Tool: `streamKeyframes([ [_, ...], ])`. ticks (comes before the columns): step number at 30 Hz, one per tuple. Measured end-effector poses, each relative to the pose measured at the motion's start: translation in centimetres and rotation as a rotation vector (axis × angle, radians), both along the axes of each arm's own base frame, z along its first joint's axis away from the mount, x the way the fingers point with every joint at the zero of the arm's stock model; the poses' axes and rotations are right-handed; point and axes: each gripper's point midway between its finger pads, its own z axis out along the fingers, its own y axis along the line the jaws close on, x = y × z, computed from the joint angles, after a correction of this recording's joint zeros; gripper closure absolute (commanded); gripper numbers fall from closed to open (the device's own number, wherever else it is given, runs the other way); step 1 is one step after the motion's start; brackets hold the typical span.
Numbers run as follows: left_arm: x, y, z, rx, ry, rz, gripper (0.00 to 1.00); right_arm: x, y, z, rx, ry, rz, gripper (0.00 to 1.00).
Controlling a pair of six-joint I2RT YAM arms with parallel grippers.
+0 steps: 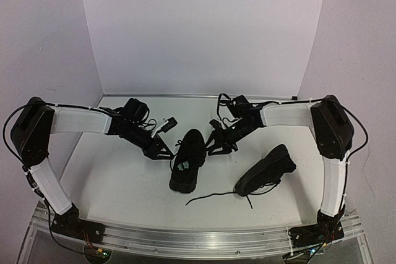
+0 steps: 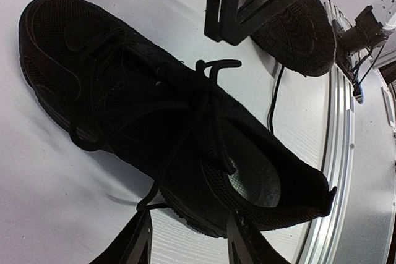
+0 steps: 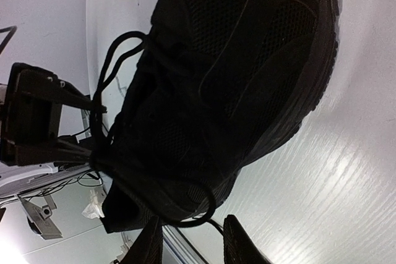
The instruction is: Tie the shoes
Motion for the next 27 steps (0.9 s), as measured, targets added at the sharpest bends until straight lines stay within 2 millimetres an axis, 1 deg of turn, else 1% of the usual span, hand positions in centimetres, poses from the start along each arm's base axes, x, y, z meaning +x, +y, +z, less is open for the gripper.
streamKeyframes([
  [3, 0.0, 0.0, 0.0, -0.001, 0.003, -0.002, 0.57, -0.1, 0.5, -1.0, -0.012, 0.008, 0.012, 0.69],
  [7, 0.0, 0.0, 0.0, -0.003, 0.003, -0.001, 0.57, -0.7, 1.5, -1.6, -0.018, 0.011, 0.041, 0.68],
  [13, -0.1, -0.1, 0.0, -0.003, 0.003, -0.004, 0.57, -1.7, 2.4, -1.4, -0.013, -0.004, 0.079, 0.67],
  [19, -0.5, -0.5, -0.6, 0.005, 0.015, -0.018, 0.58, -1.7, 2.9, -0.8, 0.001, -0.017, 0.094, 0.7],
  [21, -0.7, -0.6, -1.0, 0.011, 0.025, -0.021, 0.58, -1.7, 3.1, -0.5, 0.009, -0.023, 0.099, 0.73],
  [22, -0.7, -0.6, -1.2, 0.014, 0.03, -0.022, 0.58, -1.7, 3.2, -0.4, 0.012, -0.027, 0.102, 0.76],
  [23, -0.8, -0.7, -1.3, 0.016, 0.035, -0.022, 0.58, -1.8, 3.2, -0.4, 0.013, -0.028, 0.106, 0.81],
  [25, -0.9, -0.7, -1.4, 0.016, 0.042, -0.023, 0.58, -1.9, 3.3, -0.4, 0.015, -0.03, 0.113, 0.94],
  [27, -1.0, -0.8, -1.4, 0.013, 0.044, -0.025, 0.6, -2.0, 3.4, -0.4, 0.016, -0.031, 0.116, 1.0],
])
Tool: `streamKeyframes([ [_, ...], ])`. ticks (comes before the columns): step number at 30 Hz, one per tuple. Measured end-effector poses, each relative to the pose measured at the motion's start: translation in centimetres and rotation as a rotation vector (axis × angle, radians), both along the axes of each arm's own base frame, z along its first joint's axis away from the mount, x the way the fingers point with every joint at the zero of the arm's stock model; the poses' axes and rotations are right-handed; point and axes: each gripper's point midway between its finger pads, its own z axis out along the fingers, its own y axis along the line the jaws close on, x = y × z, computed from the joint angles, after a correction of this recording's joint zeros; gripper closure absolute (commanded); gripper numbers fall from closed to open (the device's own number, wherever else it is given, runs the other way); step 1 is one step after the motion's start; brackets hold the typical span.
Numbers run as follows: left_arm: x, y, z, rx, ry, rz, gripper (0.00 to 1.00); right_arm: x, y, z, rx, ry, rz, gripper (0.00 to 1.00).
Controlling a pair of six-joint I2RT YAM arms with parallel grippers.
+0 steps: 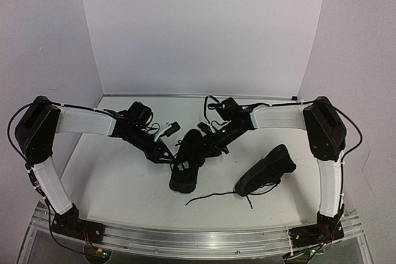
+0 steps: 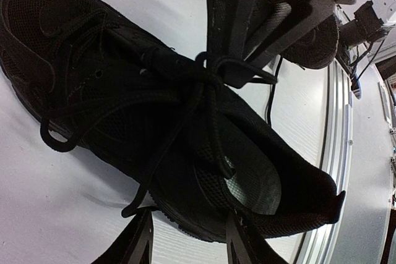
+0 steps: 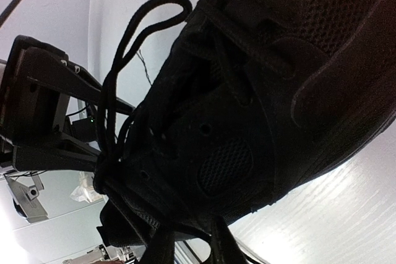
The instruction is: Tie the shoes
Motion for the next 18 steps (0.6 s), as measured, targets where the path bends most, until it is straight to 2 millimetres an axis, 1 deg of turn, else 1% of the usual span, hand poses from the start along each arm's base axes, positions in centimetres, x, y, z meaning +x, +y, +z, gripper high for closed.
streamKeyframes([
  [3, -0.1, -0.2, 0.0, -0.003, 0.004, -0.001, 0.63, -0.1, 0.0, 0.0, -0.001, 0.0, 0.002, 1.0],
  [10, -0.8, -1.3, 0.0, -0.018, 0.017, -0.016, 0.78, 0.3, -0.3, 0.0, -0.014, -0.005, -0.016, 1.0],
  [14, -1.2, -2.3, 0.4, -0.038, 0.015, -0.022, 0.81, 0.8, -1.4, 0.6, -0.026, -0.015, -0.052, 1.0],
  [18, -1.6, -3.1, 0.8, -0.057, 0.024, -0.022, 0.82, 2.1, -2.6, 1.5, -0.027, -0.031, -0.099, 1.0],
])
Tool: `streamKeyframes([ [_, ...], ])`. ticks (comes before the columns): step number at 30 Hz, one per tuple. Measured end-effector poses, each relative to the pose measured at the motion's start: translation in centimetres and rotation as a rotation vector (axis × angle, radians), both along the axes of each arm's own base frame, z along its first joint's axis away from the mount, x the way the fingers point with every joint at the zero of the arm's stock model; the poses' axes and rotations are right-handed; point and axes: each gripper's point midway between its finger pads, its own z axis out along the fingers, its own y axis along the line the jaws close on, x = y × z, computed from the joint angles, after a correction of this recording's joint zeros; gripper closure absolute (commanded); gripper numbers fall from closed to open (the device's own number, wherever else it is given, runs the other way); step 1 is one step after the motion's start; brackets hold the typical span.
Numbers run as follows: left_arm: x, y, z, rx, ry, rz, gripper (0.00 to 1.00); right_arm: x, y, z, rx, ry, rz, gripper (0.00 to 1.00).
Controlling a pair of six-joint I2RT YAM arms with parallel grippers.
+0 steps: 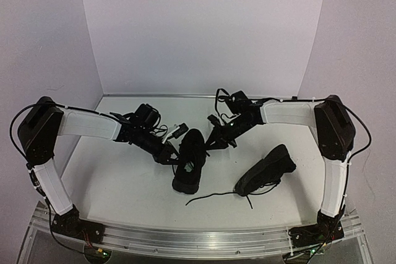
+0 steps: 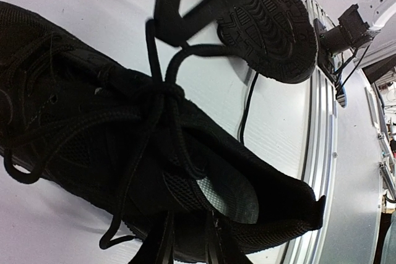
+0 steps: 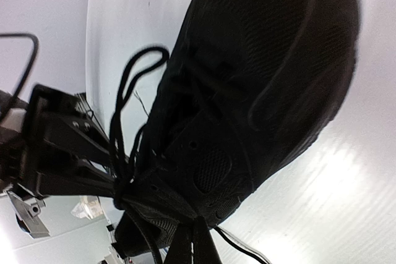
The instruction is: Tie the shoes
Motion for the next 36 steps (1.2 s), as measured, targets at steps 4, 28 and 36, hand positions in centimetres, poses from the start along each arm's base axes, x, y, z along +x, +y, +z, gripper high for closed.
streamKeyframes([
  [4, 0.0, -0.4, 0.3, -0.012, 0.011, 0.013, 0.76, 0.7, -0.6, 0.2, -0.001, -0.003, -0.024, 1.0],
  [28, 10.9, 2.5, 5.4, -0.033, -0.165, 0.16, 0.48, 0.1, 0.0, 0.7, 0.005, 0.001, -0.001, 1.0],
  [36, 10.5, 3.9, 2.4, 0.103, -0.261, 0.059, 0.48, 0.0, 0.0, 0.7, 0.004, 0.005, 0.0, 1.0],
])
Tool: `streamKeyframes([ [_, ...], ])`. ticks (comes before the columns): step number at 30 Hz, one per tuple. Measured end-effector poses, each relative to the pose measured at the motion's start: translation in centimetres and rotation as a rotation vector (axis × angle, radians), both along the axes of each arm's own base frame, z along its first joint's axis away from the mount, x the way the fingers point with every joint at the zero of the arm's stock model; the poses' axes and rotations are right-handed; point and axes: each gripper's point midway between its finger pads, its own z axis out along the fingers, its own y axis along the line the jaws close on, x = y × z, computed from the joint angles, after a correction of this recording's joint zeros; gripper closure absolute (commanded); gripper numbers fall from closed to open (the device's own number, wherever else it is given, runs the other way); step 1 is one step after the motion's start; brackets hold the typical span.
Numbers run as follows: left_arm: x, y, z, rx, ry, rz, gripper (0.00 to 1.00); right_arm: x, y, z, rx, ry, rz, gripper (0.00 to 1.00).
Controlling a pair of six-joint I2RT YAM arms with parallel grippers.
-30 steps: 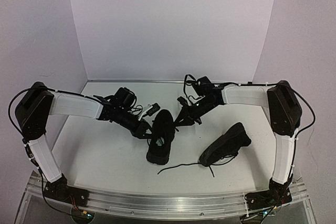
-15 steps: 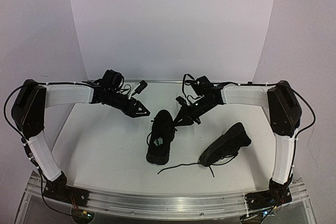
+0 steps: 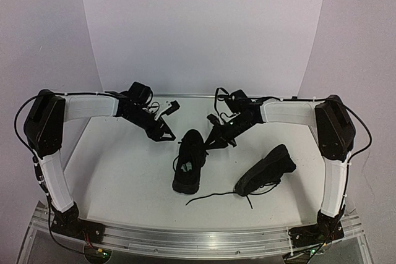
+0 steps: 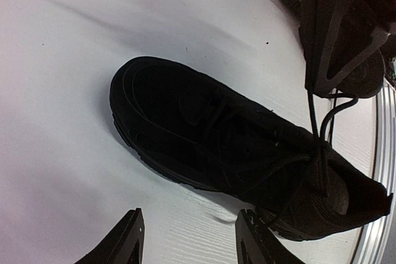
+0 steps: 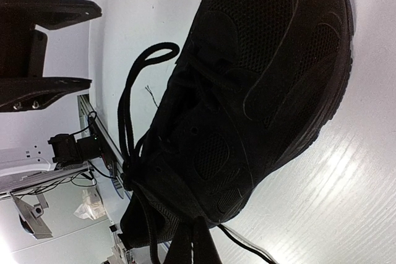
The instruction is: Tie the shoes
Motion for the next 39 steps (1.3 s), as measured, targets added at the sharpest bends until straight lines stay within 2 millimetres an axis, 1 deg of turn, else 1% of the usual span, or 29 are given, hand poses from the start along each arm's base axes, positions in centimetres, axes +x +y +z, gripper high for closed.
streamKeyframes([
  [4, 0.4, -0.3, -0.8, 0.046, -0.056, -0.033, 0.47, 0.0, 0.0, 0.1, 0.002, 0.001, 0.0, 1.0],
  [11, -0.4, -2.4, -2.2, 0.129, -0.137, -0.111, 0.47, 0.0, 0.1, 0.1, 0.002, 0.006, 0.001, 1.0],
  [18, -1.4, -3.9, -2.4, 0.176, -0.215, -0.176, 0.46, -0.1, 0.1, 0.1, 0.002, 0.008, 0.002, 1.0],
  [21, -1.5, -4.2, -2.4, 0.184, -0.241, -0.192, 0.49, 0.0, 0.1, 0.1, 0.003, 0.008, 0.002, 1.0],
  [23, -1.5, -4.3, -2.4, 0.192, -0.256, -0.2, 0.54, 0.0, 0.2, 0.1, 0.004, 0.009, 0.003, 1.0],
  [27, -1.7, -4.5, -2.3, 0.197, -0.275, -0.222, 0.76, 0.0, 0.2, 0.0, 0.004, 0.013, 0.005, 1.0],
  [34, -1.6, -4.6, -1.8, 0.204, -0.295, -0.241, 0.97, 0.0, 0.2, 0.0, 0.004, 0.015, 0.005, 1.0],
  [36, -1.7, -4.4, -1.9, 0.213, -0.291, -0.243, 1.0, 0.0, 0.2, 0.0, 0.004, 0.015, 0.006, 1.0],
  [39, -1.5, -4.0, -2.0, 0.223, -0.281, -0.232, 1.0, 0.0, 0.2, 0.0, 0.004, 0.015, 0.006, 1.0],
])
